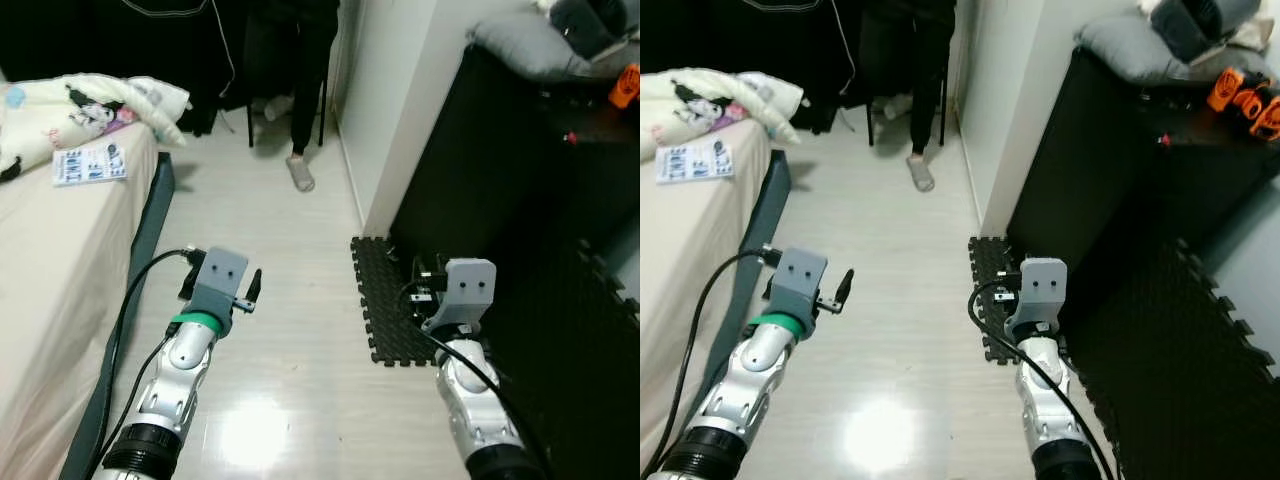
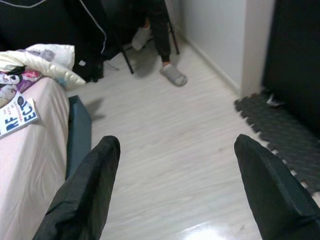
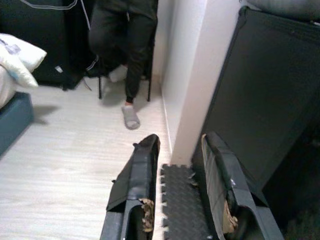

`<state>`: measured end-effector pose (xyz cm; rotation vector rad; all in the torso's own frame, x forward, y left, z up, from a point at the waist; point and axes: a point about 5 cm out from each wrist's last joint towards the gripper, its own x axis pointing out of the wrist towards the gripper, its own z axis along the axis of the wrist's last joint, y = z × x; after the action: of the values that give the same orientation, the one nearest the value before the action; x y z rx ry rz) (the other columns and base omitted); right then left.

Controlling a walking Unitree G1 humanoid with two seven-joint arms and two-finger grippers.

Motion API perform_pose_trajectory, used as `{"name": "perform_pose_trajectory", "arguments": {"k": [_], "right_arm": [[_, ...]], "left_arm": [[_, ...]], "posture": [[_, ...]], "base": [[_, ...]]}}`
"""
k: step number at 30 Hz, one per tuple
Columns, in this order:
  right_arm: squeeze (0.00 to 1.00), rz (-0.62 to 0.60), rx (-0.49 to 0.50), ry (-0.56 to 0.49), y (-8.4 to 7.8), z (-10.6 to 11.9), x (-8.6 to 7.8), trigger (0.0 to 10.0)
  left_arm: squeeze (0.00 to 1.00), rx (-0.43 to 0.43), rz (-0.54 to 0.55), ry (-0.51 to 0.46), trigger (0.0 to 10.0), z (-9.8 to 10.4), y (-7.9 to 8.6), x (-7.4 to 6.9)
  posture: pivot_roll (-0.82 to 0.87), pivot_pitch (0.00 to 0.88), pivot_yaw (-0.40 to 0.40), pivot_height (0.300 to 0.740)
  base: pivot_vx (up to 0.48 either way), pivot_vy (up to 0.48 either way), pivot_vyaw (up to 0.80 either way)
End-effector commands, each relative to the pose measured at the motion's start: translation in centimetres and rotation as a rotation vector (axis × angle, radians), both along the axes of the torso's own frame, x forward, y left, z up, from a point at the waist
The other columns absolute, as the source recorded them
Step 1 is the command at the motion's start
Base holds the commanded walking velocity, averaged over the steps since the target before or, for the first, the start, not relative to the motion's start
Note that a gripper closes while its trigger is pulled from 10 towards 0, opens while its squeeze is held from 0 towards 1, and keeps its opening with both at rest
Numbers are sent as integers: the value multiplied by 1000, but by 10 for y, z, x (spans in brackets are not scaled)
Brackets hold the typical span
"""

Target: Clean up the room

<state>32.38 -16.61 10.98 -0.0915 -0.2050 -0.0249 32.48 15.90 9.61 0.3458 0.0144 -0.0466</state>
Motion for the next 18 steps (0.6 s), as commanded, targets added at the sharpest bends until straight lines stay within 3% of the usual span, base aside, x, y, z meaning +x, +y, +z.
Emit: {"name": "perform_pose_trajectory", "arguments": {"k": [1,5,11,14,18], "right_arm": [[0,-13,-22,15,-7,-1,2,10000],[0,8,-39,13,-4,5,10,10000],[0,69,-14,0,17,12,19,10000],[0,61,-6,-6,17,13,19,10000],[0,28,0,-3,10,8,15,10000]], "left_arm": [[0,6,14,22,10000,-11,-1,-5],[0,4,55,-11,10000,-6,2,-4],[0,5,82,-63,10000,3,5,-3],[0,12,69,-64,10000,2,4,-4],[0,25,40,-51,10000,-4,-1,-5]], "posture": [[58,75,-75,720],[77,79,-94,720],[93,84,-111,720],[81,86,-99,720],[45,81,-70,720]], "base": [[446,0,0],[437,0,0],[398,0,0],[380,0,0],[376,0,578]]}}
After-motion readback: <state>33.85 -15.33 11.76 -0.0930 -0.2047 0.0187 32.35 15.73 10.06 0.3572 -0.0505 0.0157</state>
